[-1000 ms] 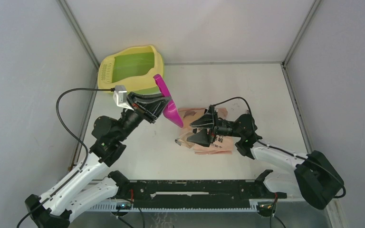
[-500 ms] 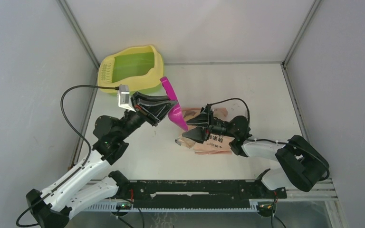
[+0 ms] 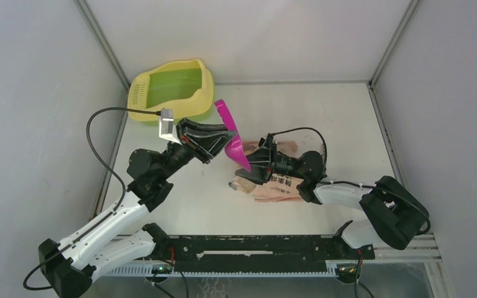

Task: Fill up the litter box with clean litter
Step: Pick up the spatula from the center of the board.

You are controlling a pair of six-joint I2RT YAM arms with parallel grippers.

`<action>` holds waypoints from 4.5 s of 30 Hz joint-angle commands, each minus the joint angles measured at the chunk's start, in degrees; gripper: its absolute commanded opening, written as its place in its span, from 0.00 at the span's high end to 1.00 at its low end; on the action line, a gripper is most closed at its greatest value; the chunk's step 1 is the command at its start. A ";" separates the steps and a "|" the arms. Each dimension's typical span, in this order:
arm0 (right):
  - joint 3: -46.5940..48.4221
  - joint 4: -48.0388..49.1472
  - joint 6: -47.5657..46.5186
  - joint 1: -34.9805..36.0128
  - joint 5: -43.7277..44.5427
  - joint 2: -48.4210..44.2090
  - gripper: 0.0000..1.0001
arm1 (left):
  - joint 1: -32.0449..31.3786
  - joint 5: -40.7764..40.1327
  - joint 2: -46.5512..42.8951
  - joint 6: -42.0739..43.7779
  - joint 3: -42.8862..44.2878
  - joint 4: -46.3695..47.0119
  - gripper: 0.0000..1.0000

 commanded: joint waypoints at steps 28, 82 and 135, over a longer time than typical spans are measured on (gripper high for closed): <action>3.33 15.92 17.44 -7.29 5.69 -1.61 1.00 | -0.89 -5.71 -7.62 -1.32 -7.56 -2.69 0.42; 26.35 -109.06 -95.73 -25.56 3.25 -40.31 1.00 | 16.61 24.59 2.25 -42.83 -10.45 -19.88 0.00; 19.97 -93.35 -88.60 -13.79 1.61 -32.07 1.00 | 17.45 28.14 6.48 -58.47 -16.70 0.14 0.45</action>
